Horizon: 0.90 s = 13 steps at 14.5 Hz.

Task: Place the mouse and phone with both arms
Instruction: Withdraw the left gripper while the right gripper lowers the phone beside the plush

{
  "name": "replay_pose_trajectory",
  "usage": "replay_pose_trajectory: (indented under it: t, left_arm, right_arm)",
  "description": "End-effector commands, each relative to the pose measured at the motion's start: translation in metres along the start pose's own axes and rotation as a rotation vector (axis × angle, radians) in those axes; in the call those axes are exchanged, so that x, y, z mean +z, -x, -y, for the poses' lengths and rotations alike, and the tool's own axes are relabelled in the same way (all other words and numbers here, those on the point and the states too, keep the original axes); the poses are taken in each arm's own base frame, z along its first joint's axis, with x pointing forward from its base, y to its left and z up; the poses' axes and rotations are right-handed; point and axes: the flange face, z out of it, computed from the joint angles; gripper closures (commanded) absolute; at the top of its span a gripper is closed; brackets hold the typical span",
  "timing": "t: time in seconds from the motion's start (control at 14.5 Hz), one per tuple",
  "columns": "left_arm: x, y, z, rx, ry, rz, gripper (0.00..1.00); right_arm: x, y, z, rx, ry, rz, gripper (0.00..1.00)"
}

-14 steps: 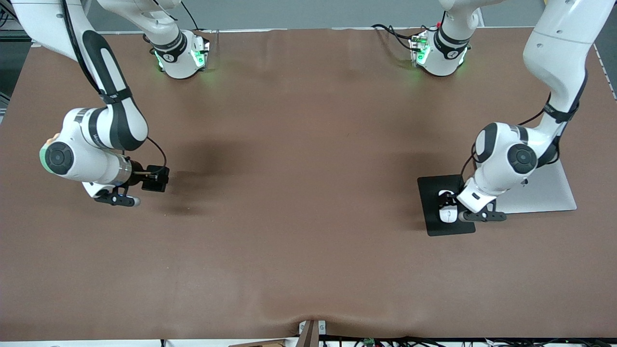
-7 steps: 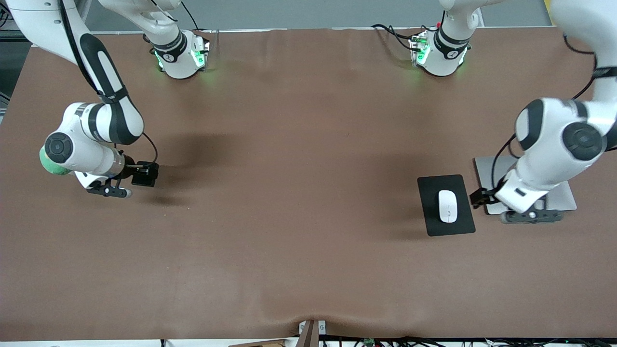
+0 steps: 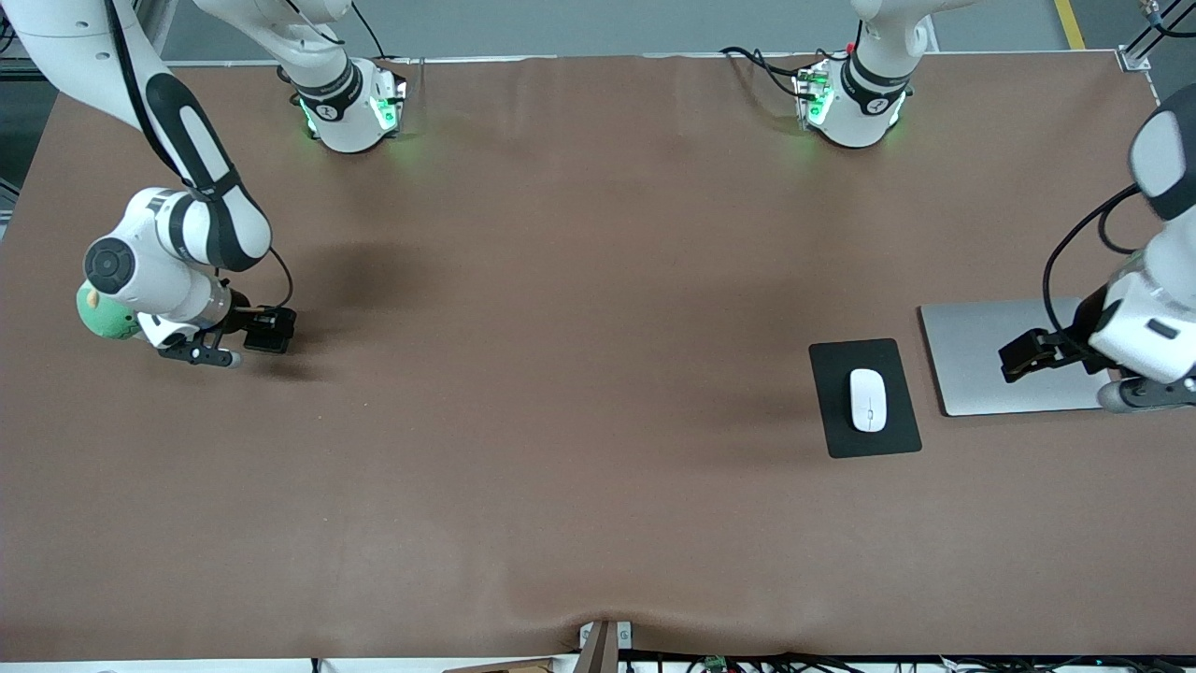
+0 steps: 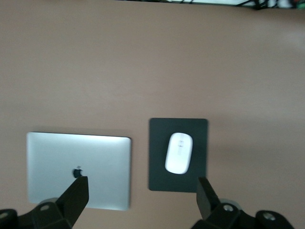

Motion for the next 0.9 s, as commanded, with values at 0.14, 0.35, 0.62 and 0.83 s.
replay_pose_trajectory:
  t: [0.14,0.35,0.62,0.83]
  left_arm:
    - [-0.024,0.013,0.003,-0.041,0.057,0.086,0.00]
    - [-0.068,0.033,0.001,-0.034,0.027,0.055,0.00]
    - [-0.101,0.056,-0.014,-0.002,0.019,0.045,0.00]
    - [-0.106,0.072,-0.031,0.020,0.004,0.091,0.00]
  right_arm:
    - [0.019,0.010,-0.012,-0.036,0.002,0.009,1.00]
    - [0.013,0.004,-0.014,-0.029,0.000,0.006,0.00]
    - [-0.016,-0.026,-0.003,-0.046,0.000,-0.019,0.00]
    - [-0.045,-0.055,0.015,-0.078,0.005,-0.094,0.00]
